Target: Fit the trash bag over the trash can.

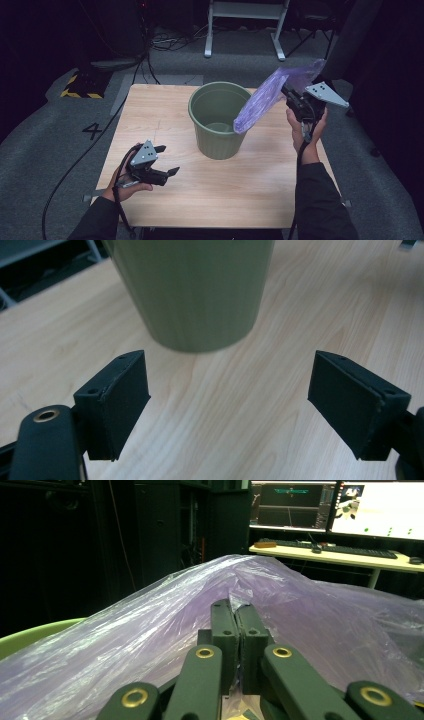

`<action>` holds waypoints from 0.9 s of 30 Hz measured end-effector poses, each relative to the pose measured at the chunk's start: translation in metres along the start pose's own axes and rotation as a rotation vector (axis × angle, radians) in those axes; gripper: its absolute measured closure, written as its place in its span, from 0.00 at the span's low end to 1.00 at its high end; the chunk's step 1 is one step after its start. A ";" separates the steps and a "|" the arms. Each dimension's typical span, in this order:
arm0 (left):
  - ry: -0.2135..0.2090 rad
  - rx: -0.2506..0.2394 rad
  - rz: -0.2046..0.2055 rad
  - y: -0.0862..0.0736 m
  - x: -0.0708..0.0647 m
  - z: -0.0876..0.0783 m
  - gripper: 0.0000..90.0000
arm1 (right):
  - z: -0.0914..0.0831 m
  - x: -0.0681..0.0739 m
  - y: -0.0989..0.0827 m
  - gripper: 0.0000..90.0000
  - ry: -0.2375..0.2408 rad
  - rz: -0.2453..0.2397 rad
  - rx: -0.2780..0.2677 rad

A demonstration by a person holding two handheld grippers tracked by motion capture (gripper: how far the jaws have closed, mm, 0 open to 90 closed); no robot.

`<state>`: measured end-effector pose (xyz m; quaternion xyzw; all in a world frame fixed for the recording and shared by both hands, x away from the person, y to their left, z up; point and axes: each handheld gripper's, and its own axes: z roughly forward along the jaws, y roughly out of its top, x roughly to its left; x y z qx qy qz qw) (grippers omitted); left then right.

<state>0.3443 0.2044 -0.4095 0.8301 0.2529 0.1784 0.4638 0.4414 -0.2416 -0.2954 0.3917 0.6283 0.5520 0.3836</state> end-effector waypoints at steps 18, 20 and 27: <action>-0.007 -0.136 0.033 0.081 -0.011 0.010 0.18 | 0.021 0.028 -0.007 0.99 -0.038 -0.032 0.021; -0.011 -0.139 0.041 0.088 -0.013 0.016 0.18 | 0.021 0.029 -0.008 0.99 -0.035 -0.039 0.022; -0.007 -0.146 0.051 0.113 -0.015 0.035 0.19 | 0.019 0.037 -0.017 0.98 0.029 -0.077 0.039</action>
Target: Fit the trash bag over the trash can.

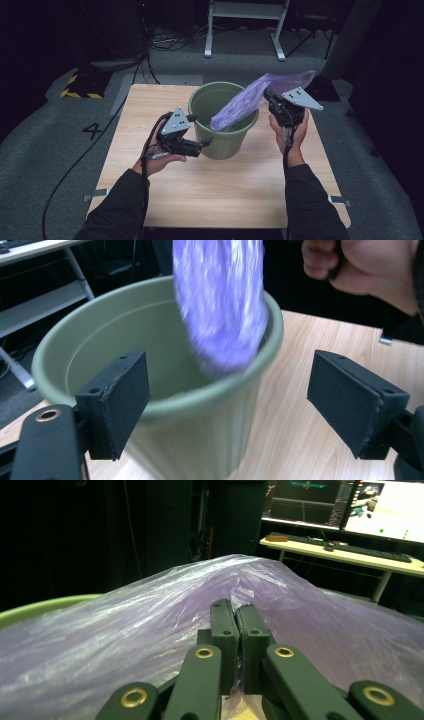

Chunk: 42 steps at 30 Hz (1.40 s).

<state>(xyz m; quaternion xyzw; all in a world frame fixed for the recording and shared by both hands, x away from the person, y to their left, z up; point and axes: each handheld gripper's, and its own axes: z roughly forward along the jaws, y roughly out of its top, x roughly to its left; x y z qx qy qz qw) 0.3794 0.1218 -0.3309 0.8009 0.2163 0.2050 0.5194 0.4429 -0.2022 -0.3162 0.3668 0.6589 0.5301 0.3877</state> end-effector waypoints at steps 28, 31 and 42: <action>0.166 0.161 0.034 0.028 0.038 0.067 0.67 | -0.012 0.019 -0.018 0.97 0.165 -0.098 0.037; 0.165 0.158 -0.020 0.028 0.043 0.070 0.47 | -0.013 0.021 -0.020 0.97 0.187 -0.106 0.044; -0.013 0.076 0.044 0.038 0.024 0.070 0.29 | -0.013 0.030 -0.022 0.96 0.250 -0.146 0.067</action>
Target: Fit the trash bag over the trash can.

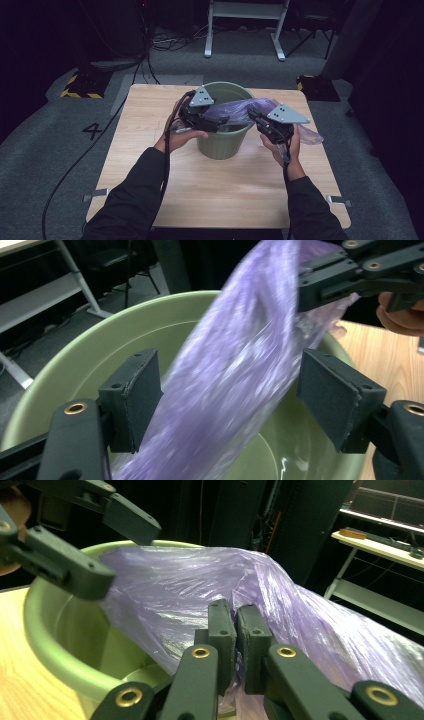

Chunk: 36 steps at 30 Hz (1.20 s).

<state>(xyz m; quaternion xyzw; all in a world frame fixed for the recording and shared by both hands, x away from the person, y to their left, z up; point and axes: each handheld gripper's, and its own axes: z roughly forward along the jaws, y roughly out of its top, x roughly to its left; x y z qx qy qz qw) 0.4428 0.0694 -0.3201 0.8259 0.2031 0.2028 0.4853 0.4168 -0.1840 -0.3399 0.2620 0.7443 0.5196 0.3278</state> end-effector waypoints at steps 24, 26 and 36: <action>0.056 0.079 0.117 0.007 -0.012 0.012 0.99 | -0.001 0.022 0.012 0.70 0.080 -0.052 -0.004; 0.062 0.081 0.110 0.006 -0.010 0.012 0.99 | -0.003 0.021 0.012 0.61 0.077 -0.032 -0.002; 0.065 0.085 0.066 -0.003 0.001 0.009 0.99 | -0.036 0.010 -0.003 0.40 -0.031 -0.029 -0.008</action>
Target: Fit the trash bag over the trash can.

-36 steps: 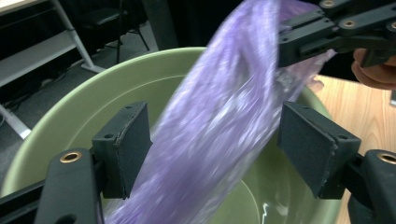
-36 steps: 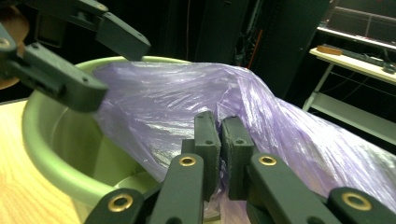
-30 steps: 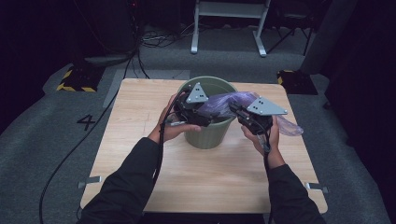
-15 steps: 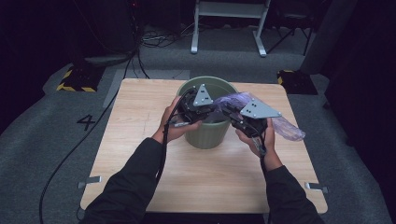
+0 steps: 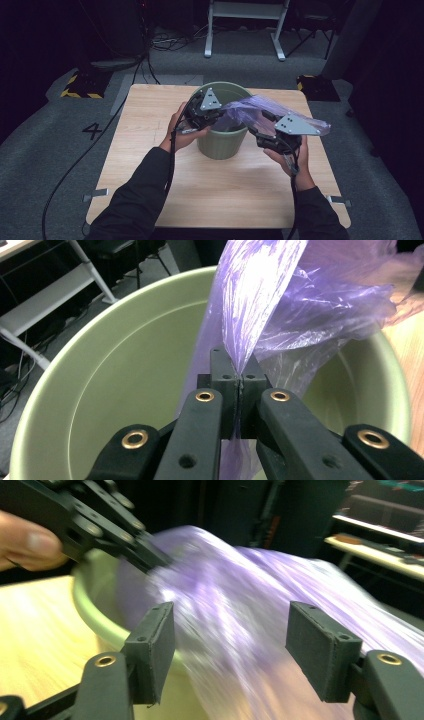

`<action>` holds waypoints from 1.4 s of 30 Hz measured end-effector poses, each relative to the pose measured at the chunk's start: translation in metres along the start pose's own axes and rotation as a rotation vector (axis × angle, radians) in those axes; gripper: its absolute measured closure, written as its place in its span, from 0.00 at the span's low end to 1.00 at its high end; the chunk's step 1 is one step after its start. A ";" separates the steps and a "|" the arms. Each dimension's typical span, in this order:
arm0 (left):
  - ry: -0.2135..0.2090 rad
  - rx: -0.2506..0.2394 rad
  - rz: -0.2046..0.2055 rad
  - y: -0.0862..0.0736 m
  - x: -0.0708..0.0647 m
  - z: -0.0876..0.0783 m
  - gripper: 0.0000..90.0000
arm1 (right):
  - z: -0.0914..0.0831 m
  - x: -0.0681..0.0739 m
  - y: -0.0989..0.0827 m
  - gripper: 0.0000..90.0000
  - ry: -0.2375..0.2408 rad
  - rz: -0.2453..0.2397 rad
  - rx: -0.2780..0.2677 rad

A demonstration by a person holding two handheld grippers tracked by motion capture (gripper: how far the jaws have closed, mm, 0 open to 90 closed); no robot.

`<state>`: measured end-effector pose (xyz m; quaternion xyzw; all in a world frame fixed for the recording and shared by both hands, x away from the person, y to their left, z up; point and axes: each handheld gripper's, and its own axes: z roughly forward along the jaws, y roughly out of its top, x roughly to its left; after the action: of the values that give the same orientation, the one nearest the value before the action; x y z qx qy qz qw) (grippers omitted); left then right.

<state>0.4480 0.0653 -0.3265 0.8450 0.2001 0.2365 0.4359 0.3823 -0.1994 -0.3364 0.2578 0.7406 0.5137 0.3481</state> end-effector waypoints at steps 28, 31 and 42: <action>-0.003 0.002 -0.077 -0.021 0.020 -0.002 0.92 | -0.042 -0.029 -0.067 0.66 0.003 0.175 0.050; 0.003 -0.009 -0.097 -0.022 0.020 -0.003 0.81 | -0.040 -0.025 -0.066 0.82 0.018 0.145 0.030; -0.072 -0.084 -0.120 -0.016 0.013 -0.014 0.30 | -0.038 -0.013 -0.042 0.97 0.076 0.055 0.013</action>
<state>0.4486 0.0903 -0.3297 0.8204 0.2247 0.1877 0.4912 0.3596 -0.2456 -0.3633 0.2606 0.7493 0.5276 0.3037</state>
